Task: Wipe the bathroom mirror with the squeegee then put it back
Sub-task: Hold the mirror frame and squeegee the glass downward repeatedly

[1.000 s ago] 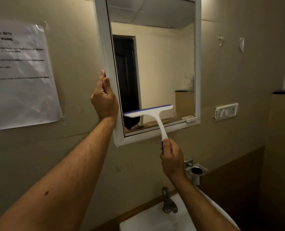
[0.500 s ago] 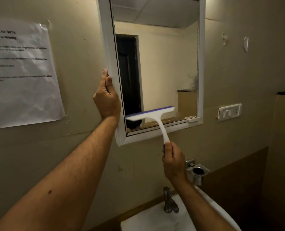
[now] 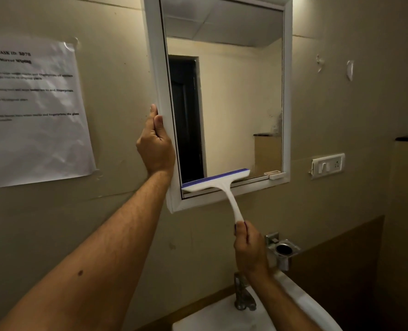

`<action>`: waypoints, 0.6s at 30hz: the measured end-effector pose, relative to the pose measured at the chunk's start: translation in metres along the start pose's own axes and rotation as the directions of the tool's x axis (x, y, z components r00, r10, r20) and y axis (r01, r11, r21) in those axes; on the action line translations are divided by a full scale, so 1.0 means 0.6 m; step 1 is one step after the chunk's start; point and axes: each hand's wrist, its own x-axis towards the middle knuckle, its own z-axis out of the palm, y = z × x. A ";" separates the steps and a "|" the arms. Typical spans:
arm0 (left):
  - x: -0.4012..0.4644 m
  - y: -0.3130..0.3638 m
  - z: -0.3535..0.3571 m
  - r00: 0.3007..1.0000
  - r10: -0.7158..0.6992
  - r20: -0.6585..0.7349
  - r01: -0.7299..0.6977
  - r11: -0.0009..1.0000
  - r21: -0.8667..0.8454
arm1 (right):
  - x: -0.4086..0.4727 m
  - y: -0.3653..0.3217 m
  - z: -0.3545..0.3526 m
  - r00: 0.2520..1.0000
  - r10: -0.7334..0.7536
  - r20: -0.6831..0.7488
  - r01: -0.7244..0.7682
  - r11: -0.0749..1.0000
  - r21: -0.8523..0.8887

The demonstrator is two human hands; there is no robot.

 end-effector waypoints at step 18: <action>0.002 -0.007 0.002 1.000 0.024 -0.006 -0.024 0.999 0.024 | -0.015 -0.014 0.011 0.999 0.033 -0.038 -0.032 0.998 0.047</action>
